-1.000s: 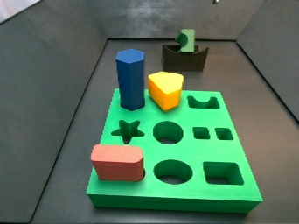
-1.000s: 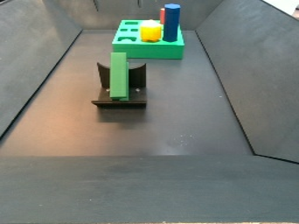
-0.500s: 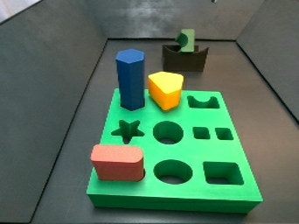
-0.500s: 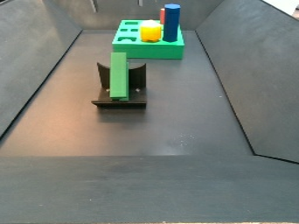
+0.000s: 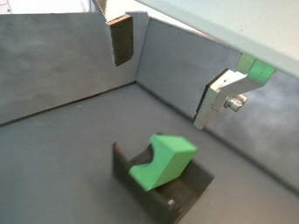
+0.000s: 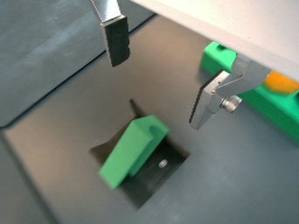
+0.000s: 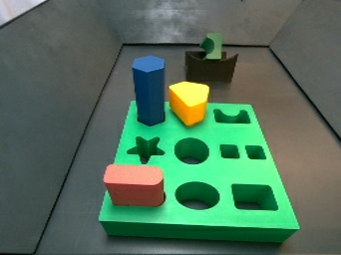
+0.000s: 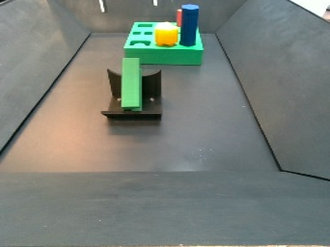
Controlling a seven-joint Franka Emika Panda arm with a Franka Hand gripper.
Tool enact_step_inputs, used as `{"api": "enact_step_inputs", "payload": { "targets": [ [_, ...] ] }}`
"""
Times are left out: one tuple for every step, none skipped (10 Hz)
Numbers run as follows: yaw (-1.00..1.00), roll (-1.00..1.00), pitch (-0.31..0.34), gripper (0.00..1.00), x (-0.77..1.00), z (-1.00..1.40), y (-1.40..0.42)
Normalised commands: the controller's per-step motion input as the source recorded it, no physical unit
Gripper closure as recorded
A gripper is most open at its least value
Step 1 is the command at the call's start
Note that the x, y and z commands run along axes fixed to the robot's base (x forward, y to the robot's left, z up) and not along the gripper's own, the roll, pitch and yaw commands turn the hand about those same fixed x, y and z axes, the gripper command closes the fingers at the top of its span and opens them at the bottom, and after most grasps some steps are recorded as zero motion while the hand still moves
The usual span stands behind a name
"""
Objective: Pick up the arch object. Move up. Place the arch object on the fixture. Regrasp the arch object. Move to above the board. Insert the arch object.
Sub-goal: Regrasp the arch object.
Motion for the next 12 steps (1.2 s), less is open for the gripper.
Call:
{"api": "enact_step_inputs", "payload": {
  "targets": [
    [0.02,1.0,0.013,0.0,0.01,0.01,-0.02],
    [0.02,1.0,0.024,0.0,0.02,-0.01,-0.02],
    [0.03,1.0,0.034,0.0,0.03,-0.01,-0.02],
    [0.03,1.0,0.048,0.0,0.05,-0.01,-0.02],
    [0.04,1.0,0.067,0.0,0.06,-0.01,-0.03],
    [0.06,1.0,0.1,0.0,0.08,-0.01,-0.03],
    [0.07,1.0,0.13,0.0,0.08,-0.01,-0.04],
    [0.11,0.82,0.157,0.0,0.09,-0.01,-0.04],
    [0.13,0.63,0.154,0.0,0.09,-0.01,-0.04],
    [0.15,0.39,0.136,0.0,0.09,-0.01,-0.03],
    [0.16,0.27,0.11,0.0,0.08,-0.01,-0.03],
    [0.21,0.22,0.013,0.0,0.03,-1.0,0.07]
  ]
}}
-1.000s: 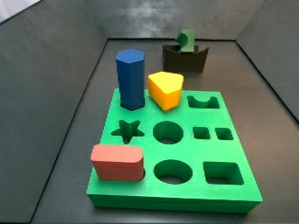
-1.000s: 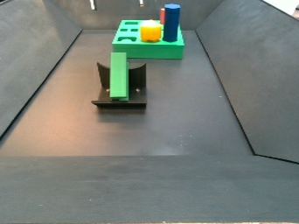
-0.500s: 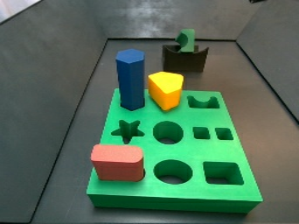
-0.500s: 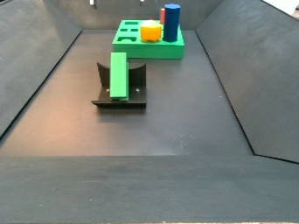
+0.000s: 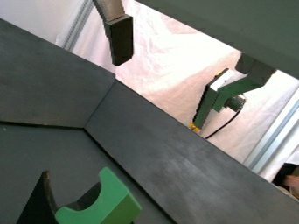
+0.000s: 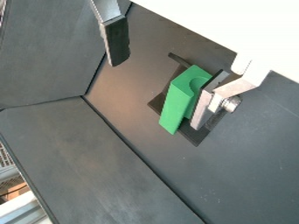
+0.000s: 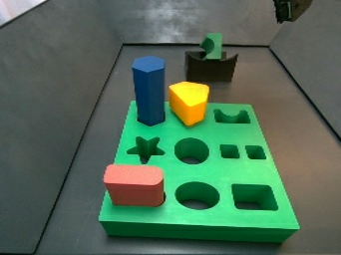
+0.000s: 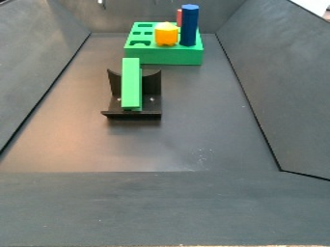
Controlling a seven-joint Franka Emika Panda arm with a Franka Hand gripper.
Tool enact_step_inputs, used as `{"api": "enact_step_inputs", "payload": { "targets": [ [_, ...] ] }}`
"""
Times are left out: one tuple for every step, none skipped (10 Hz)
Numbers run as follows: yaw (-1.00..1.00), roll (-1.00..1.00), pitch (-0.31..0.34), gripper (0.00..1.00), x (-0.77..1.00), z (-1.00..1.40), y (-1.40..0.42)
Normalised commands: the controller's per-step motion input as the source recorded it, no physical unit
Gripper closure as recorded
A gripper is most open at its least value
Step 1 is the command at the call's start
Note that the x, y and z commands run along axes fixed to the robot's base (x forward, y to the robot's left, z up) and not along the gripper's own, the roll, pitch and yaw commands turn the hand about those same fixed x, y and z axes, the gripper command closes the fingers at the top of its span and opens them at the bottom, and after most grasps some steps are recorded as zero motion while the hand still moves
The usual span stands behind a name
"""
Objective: Pick up the arch object. Move up. Place the arch object on the fixture. Regrasp the arch object. Move to above the board. Insert the arch object.
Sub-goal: Regrasp the arch object.
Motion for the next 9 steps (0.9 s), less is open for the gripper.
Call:
{"api": "enact_step_inputs", "payload": {
  "targets": [
    [0.2,0.2,-0.015,0.0,0.04,-1.0,0.07],
    [0.18,0.17,-0.05,0.0,0.05,-1.0,0.07],
    [0.14,0.12,-0.086,0.0,0.06,-1.0,0.06],
    [0.11,0.1,-0.11,0.0,0.07,-1.0,0.06],
    [0.08,0.08,-0.125,0.0,0.07,-1.0,0.06],
    [0.03,0.08,-0.126,0.0,0.08,-1.0,0.05],
    [0.01,0.08,-0.117,0.0,0.09,-1.0,0.05],
    [-0.02,0.08,-0.104,0.0,0.1,-1.0,0.04],
    [-0.04,0.08,-0.083,0.0,0.11,-0.97,0.03]
  ]
}}
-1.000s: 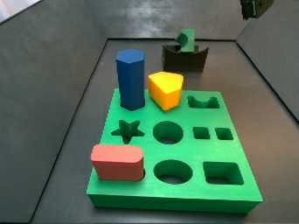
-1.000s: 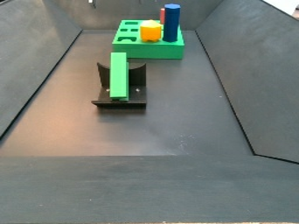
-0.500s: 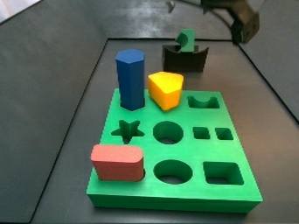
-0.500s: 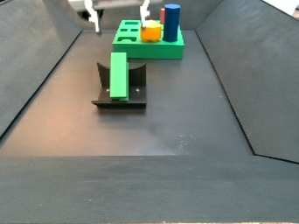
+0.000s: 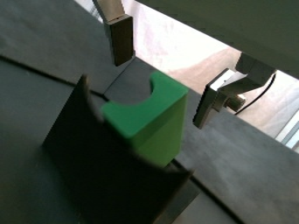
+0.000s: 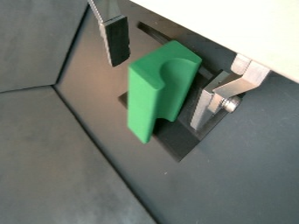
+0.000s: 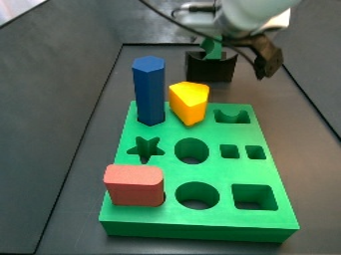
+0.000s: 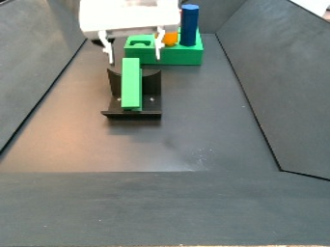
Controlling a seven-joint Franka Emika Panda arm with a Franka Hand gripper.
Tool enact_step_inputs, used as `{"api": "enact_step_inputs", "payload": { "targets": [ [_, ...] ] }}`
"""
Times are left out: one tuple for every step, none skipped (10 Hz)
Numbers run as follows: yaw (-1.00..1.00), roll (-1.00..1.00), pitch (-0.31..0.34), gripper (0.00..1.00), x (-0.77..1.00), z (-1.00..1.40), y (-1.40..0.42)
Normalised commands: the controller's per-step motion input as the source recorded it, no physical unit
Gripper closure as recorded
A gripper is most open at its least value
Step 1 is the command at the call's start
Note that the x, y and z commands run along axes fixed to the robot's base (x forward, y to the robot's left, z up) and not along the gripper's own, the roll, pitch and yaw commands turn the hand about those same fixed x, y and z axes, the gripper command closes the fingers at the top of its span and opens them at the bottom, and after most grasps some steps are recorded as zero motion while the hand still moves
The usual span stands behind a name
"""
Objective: Pick up the arch object. Move up. Place the arch object on the fixture. Regrasp the arch object. Move to above the board. Insert the arch object.
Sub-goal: Regrasp the arch object, then move to above the board.
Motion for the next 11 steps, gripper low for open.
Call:
{"api": "enact_step_inputs", "payload": {
  "targets": [
    [-0.05,0.08,-0.059,0.0,0.1,-0.81,0.03],
    [-0.05,0.07,-0.027,0.0,0.09,-0.61,0.02],
    [-0.04,0.07,-0.013,0.0,0.07,-0.42,0.01],
    [-0.02,0.07,0.001,0.0,0.07,-0.22,0.01],
    [-0.01,0.05,0.017,0.0,0.01,-0.17,-0.01],
    [0.0,0.0,0.0,1.0,0.0,0.0,0.0],
    [-0.3,0.03,0.284,1.0,-0.03,1.0,-0.18],
    [-0.25,0.02,0.289,1.0,-0.03,1.0,-0.19],
    [-0.18,0.01,0.297,1.0,-0.03,1.0,-0.17],
    [-0.08,-0.02,0.301,1.0,-0.03,1.0,-0.15],
    [0.03,-0.05,0.309,1.0,-0.03,1.0,-0.15]
  ]
}}
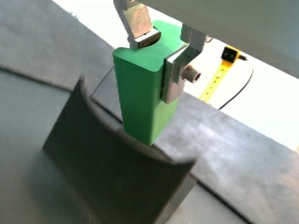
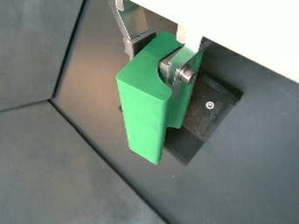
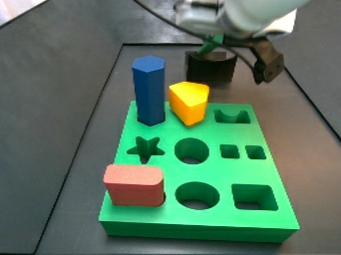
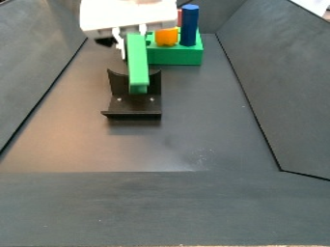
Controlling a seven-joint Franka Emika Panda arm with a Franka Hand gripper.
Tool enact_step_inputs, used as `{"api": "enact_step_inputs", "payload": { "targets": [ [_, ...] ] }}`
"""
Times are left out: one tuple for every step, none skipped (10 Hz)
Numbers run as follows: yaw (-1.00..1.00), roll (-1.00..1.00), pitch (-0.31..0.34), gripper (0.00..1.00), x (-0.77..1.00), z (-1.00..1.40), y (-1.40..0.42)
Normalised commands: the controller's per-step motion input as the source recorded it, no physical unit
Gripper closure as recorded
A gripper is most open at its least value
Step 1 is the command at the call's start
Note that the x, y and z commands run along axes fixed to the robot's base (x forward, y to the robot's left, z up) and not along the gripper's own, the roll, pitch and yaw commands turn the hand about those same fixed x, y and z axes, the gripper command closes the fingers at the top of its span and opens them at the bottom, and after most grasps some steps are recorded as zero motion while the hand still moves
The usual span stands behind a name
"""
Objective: Pick up the arch object. Move up. Place the arch object on the fixture. Regrasp the arch object. Move to above the board. Insert the arch object.
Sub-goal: Move to above the board.
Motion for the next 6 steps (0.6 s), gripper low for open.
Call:
{"api": "enact_step_inputs", "payload": {
  "targets": [
    [0.13,-0.06,0.295,1.0,-0.03,1.0,-0.14],
    [0.16,-0.06,0.274,1.0,-0.03,1.0,-0.14],
    [0.21,-0.05,0.223,1.0,-0.02,1.0,-0.13],
    [0.23,-0.04,0.181,1.0,-0.01,1.0,-0.13],
    [0.24,-0.02,0.12,1.0,0.0,1.0,-0.12],
    [0.24,-0.02,0.092,1.0,0.0,1.0,-0.12]
  ]
}}
